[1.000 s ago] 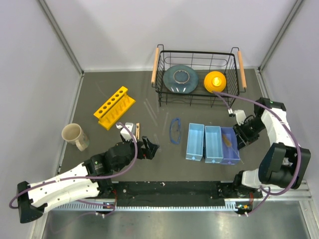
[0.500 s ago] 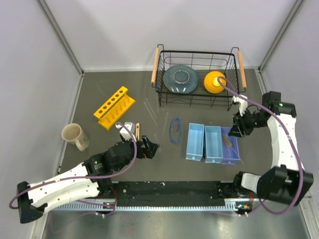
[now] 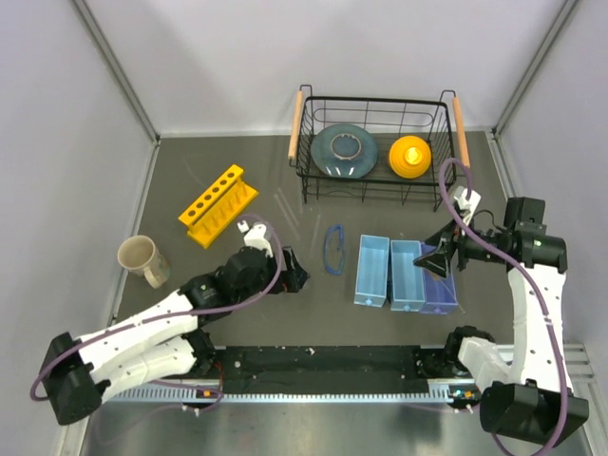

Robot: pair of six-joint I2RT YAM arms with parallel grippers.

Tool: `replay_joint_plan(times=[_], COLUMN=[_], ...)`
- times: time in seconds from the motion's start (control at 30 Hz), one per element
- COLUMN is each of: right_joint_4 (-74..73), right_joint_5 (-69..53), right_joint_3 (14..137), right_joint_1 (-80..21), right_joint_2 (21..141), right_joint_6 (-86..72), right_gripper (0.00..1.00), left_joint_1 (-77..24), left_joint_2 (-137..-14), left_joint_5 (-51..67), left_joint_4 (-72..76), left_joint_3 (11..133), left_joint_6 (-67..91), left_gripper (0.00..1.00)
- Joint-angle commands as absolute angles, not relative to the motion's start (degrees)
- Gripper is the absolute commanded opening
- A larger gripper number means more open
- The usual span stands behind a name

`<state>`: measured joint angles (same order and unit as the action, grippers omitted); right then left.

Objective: Organize the chemistry lab equipment

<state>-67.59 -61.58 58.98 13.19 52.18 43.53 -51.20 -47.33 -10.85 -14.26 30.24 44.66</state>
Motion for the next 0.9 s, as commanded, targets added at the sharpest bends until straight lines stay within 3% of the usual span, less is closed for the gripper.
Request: replay_joint_plan(times=[0.0,0.47,0.87], right_joint_4=[-62.0,-49.2,-45.2], right_joint_5=[-69.3,-68.7,-64.6], right_joint_3=[55.6,46.1,44.8], right_joint_1=[13.7,13.7,13.6], right_joint_2=[50.6,47.6,46.3], right_joint_6=[42.8,35.5,32.3], right_gripper=[0.71,0.74,0.75], left_joint_1=[-50.7,-50.7,-50.6], left_joint_2=[-53.8,-74.0,-80.3], left_joint_5=[-6.2,-8.3,-11.2], left_joint_4=[-16.3,-28.1,-30.8], left_joint_3=[37.3,52.6,57.1], left_joint_6=[45.1,43.1,42.8], left_gripper=[0.99,0.96,0.96])
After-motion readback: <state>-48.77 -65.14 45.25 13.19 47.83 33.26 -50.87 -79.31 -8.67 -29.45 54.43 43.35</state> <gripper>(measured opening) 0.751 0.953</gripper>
